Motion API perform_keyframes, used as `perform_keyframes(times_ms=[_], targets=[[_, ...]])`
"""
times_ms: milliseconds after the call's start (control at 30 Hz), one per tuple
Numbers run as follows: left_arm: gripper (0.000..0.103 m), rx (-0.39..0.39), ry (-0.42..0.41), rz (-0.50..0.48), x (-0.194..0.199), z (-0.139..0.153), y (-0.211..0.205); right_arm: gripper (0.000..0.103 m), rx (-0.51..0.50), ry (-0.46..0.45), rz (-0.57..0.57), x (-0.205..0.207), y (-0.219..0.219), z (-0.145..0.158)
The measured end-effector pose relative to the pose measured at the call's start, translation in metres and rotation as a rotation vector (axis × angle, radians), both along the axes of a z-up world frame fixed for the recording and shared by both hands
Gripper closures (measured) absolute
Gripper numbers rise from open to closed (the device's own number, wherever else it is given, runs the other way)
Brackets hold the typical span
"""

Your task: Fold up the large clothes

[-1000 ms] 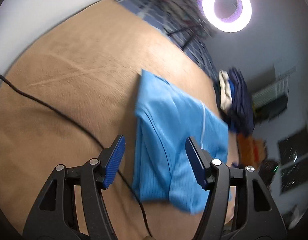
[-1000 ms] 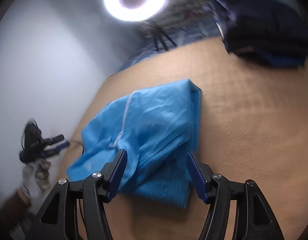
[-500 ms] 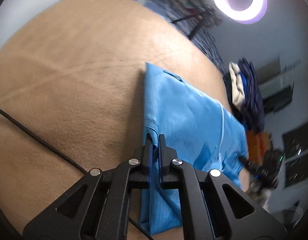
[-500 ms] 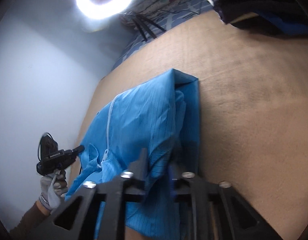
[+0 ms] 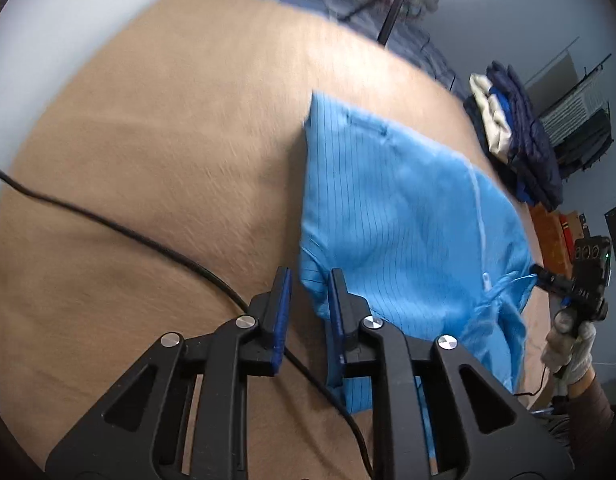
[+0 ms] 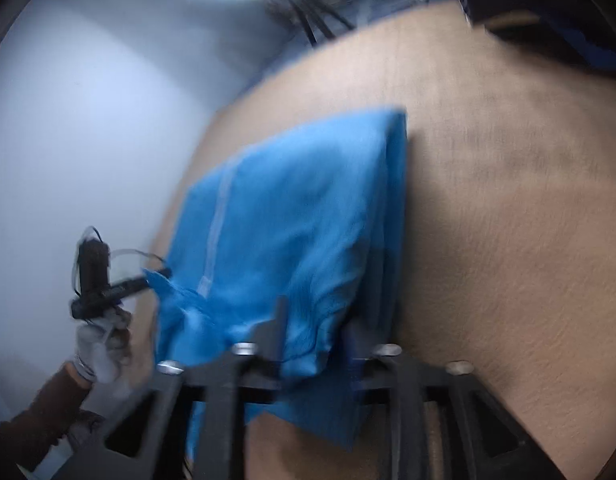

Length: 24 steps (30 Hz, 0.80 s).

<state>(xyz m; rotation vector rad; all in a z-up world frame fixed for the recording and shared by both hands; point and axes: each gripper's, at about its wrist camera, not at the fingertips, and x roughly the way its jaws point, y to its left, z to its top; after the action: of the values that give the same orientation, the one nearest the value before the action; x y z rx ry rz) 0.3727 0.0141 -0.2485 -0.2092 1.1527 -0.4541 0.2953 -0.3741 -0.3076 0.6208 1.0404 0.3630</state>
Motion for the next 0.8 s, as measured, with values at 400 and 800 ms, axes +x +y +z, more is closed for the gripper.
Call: perform_keyframes(times_ms=[400, 800], targets=[[0.087, 0.007, -0.136, -0.093, 0.016, 0.023, -0.064, 0.077, -0.277, -0.177, 0.023, 0.048, 0.061, 0.041], [0.087, 0.021, -0.118, -0.107, 0.023, 0.023, -0.069, 0.074, -0.306, -0.062, 0.04, 0.07, 0.076, 0.008]])
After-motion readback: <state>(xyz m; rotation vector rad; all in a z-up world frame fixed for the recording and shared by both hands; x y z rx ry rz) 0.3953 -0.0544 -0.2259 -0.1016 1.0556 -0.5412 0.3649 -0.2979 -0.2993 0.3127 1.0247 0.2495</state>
